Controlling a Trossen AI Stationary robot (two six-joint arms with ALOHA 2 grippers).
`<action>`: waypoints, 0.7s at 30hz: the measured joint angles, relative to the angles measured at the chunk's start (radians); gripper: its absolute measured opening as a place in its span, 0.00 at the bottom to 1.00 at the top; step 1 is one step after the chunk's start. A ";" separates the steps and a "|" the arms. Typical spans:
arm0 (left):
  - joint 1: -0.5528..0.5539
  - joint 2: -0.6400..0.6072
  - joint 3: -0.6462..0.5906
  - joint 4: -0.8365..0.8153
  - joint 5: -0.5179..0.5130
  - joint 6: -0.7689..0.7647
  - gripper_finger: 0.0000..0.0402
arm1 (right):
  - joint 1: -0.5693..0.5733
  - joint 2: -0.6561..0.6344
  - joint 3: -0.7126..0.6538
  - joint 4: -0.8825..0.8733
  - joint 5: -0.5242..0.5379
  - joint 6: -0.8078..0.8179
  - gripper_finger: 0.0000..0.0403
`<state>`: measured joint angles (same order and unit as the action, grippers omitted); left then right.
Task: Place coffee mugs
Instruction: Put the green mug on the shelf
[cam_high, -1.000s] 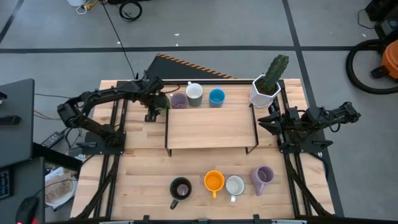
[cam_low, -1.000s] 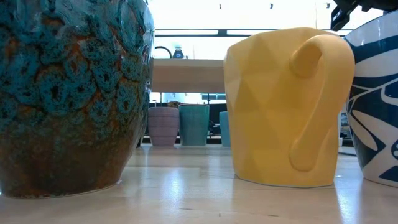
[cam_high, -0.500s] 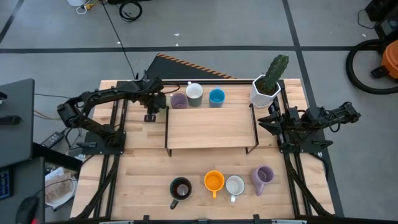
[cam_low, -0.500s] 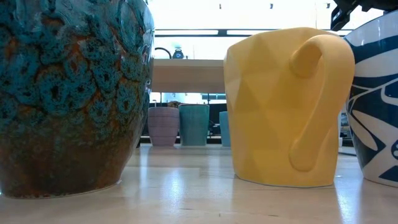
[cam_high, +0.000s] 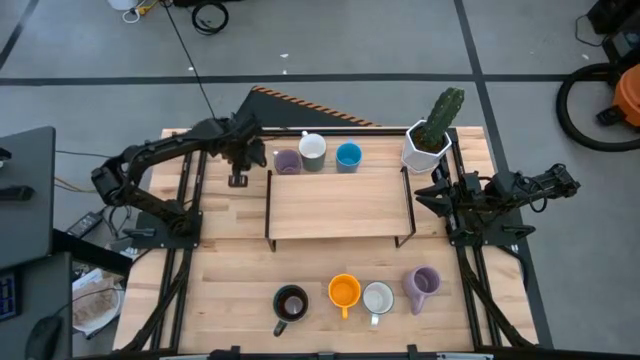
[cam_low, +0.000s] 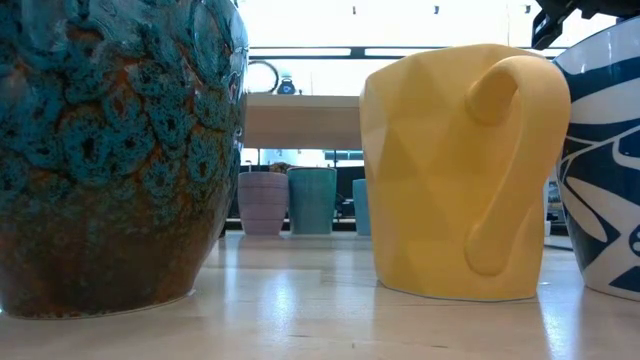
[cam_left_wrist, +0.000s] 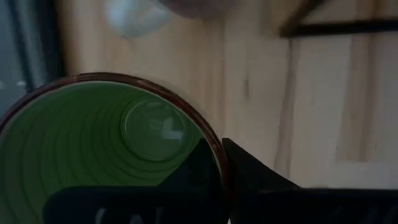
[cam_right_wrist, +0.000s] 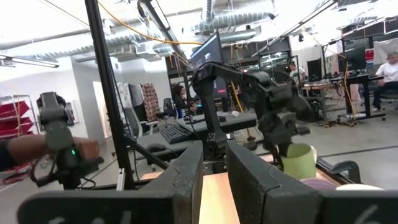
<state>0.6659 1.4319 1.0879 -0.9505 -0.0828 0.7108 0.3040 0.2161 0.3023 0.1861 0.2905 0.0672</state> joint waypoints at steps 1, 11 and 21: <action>0.000 0.000 0.039 -0.017 -0.003 -0.006 0.06 | 0.000 0.000 0.000 0.001 0.000 -0.002 0.19; -0.070 -0.001 0.403 -0.269 0.002 -0.032 0.06 | 0.000 0.000 0.000 0.022 0.029 -0.010 0.19; -0.282 0.041 0.583 -0.113 0.043 -0.171 0.06 | 0.000 0.000 0.000 0.020 0.042 -0.028 0.19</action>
<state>0.3836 1.4732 1.6709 -1.0634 -0.0395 0.5396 0.3038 0.2161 0.3019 0.2063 0.3321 0.0392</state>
